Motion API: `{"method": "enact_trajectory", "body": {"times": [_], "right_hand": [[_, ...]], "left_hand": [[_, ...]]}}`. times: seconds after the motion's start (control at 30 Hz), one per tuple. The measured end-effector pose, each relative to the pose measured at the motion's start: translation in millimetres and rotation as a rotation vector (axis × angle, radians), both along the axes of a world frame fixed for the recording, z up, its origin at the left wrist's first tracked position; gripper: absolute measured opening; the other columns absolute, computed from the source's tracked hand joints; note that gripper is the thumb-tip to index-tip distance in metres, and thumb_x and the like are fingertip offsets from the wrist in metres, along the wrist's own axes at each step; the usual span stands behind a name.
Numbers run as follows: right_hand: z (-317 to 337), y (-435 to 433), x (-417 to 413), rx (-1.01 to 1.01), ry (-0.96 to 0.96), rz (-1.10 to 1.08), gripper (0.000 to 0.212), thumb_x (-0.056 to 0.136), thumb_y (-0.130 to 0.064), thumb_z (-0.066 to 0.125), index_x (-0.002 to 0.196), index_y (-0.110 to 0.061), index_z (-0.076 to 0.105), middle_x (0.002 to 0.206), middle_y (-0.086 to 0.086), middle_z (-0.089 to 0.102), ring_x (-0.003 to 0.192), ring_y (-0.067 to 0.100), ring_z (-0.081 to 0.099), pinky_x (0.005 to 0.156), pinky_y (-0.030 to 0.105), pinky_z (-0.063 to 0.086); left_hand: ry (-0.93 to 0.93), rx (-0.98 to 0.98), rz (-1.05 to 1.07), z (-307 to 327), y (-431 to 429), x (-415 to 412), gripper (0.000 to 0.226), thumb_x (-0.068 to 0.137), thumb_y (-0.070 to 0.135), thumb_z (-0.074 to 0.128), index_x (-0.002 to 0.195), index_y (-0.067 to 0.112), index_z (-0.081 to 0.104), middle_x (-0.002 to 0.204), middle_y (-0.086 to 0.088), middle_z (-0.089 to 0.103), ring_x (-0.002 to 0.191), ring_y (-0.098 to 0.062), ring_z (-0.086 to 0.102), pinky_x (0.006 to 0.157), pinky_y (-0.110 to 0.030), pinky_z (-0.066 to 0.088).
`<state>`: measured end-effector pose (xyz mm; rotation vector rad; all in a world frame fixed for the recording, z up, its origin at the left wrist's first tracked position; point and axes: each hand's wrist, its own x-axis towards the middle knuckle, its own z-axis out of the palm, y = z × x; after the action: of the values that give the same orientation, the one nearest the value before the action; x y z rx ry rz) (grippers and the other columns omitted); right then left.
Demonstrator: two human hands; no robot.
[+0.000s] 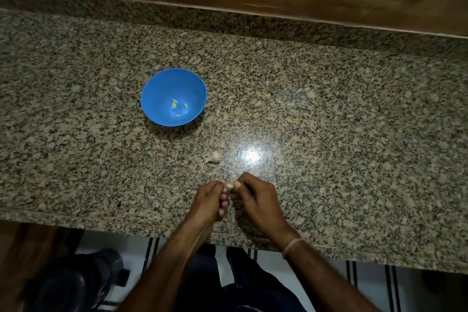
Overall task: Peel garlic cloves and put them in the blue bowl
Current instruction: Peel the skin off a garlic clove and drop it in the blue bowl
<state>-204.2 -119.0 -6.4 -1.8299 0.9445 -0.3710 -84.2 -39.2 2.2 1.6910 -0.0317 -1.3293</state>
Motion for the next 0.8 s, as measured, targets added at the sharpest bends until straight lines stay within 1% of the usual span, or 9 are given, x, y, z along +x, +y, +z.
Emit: {"method": "enact_trajectory", "body": {"times": [0.1, 0.2, 0.27, 0.33, 0.4, 0.47, 0.57, 0.7, 0.8], "right_hand": [[3, 2, 1, 0.267, 0.012, -0.106, 0.034, 0.103, -0.026, 0.061, 0.071, -0.018, 0.056, 0.064, -0.003, 0.057, 0.062, 0.005, 0.049, 0.064, 0.027, 0.042], [5, 2, 2, 0.312, 0.019, -0.166, 0.035, 0.103, -0.027, 0.061, 0.073, -0.010, 0.060, 0.070, 0.011, 0.066, 0.063, 0.009, 0.054, 0.065, 0.030, 0.046], [5, 2, 2, 0.325, 0.020, -0.191, 0.035, 0.103, -0.026, 0.061, 0.072, -0.009, 0.060, 0.067, 0.009, 0.064, 0.062, 0.010, 0.054, 0.064, 0.031, 0.045], [7, 2, 3, 0.357, 0.030, -0.192, 0.035, 0.103, -0.026, 0.061, 0.072, -0.010, 0.062, 0.065, 0.001, 0.064, 0.061, 0.010, 0.055, 0.062, 0.028, 0.046], [11, 3, 5, 0.406, 0.019, -0.196, 0.034, 0.104, -0.025, 0.060, 0.073, -0.011, 0.063, 0.066, 0.000, 0.067, 0.060, 0.011, 0.059, 0.060, 0.029, 0.049], [14, 6, 7, 0.475, -0.002, -0.209, 0.033, 0.105, -0.023, 0.059, 0.076, -0.006, 0.063, 0.068, 0.003, 0.068, 0.062, 0.014, 0.061, 0.062, 0.032, 0.051], [15, 11, 11, 0.423, -0.005, -0.204, 0.034, 0.104, -0.025, 0.059, 0.078, -0.004, 0.060, 0.067, -0.001, 0.062, 0.065, 0.011, 0.057, 0.066, 0.032, 0.049], [15, 18, 16, 0.218, 0.002, -0.229, 0.036, 0.104, -0.020, 0.062, 0.069, -0.019, 0.052, 0.060, -0.015, 0.050, 0.059, 0.002, 0.043, 0.058, 0.018, 0.036], [14, 21, 17, 0.163, 0.001, -0.272, 0.039, 0.104, -0.020, 0.061, 0.068, -0.030, 0.051, 0.060, -0.020, 0.057, 0.059, -0.002, 0.051, 0.062, 0.019, 0.043]], "left_hand": [[-0.183, -0.032, -0.107, -4, 4, 2, 0.034, 0.111, 0.026, 0.044, 0.079, 0.017, 0.052, 0.062, 0.004, 0.049, 0.051, -0.008, 0.040, 0.047, -0.025, 0.033], [-0.488, -0.008, -0.250, -15, 10, 4, 0.027, 0.109, 0.025, 0.049, 0.083, 0.019, 0.056, 0.071, -0.001, 0.060, 0.058, -0.014, 0.049, 0.054, -0.033, 0.039], [-0.567, -0.027, -0.220, -14, 11, 4, 0.016, 0.107, 0.020, 0.053, 0.096, 0.024, 0.065, 0.090, 0.005, 0.071, 0.074, -0.012, 0.065, 0.064, -0.032, 0.052], [-0.625, -0.104, -0.206, -8, 12, 4, 0.016, 0.104, 0.017, 0.058, 0.108, 0.027, 0.070, 0.105, 0.014, 0.072, 0.095, -0.002, 0.068, 0.076, -0.021, 0.055], [-0.681, -0.201, -0.254, -3, 13, 8, 0.016, 0.099, 0.014, 0.064, 0.103, 0.027, 0.073, 0.101, 0.016, 0.073, 0.096, -0.001, 0.068, 0.077, -0.020, 0.055], [-0.745, -0.218, -0.312, -2, 13, 15, 0.015, 0.096, 0.015, 0.068, 0.092, 0.028, 0.072, 0.090, 0.015, 0.072, 0.086, -0.004, 0.067, 0.070, -0.024, 0.054], [-0.782, -0.156, -0.364, -1, 14, 21, 0.013, 0.098, 0.026, 0.066, 0.086, 0.029, 0.068, 0.079, 0.013, 0.069, 0.075, -0.003, 0.064, 0.063, -0.029, 0.051], [-0.669, -0.082, -0.405, -5, 14, 22, 0.026, 0.104, 0.037, 0.055, 0.081, 0.028, 0.058, 0.071, 0.007, 0.062, 0.067, -0.015, 0.059, 0.062, -0.035, 0.046], [-0.538, -0.070, -0.331, -10, 16, 24, 0.037, 0.108, 0.041, 0.047, 0.077, 0.023, 0.056, 0.069, -0.003, 0.057, 0.062, -0.018, 0.051, 0.063, -0.036, 0.041]]}}
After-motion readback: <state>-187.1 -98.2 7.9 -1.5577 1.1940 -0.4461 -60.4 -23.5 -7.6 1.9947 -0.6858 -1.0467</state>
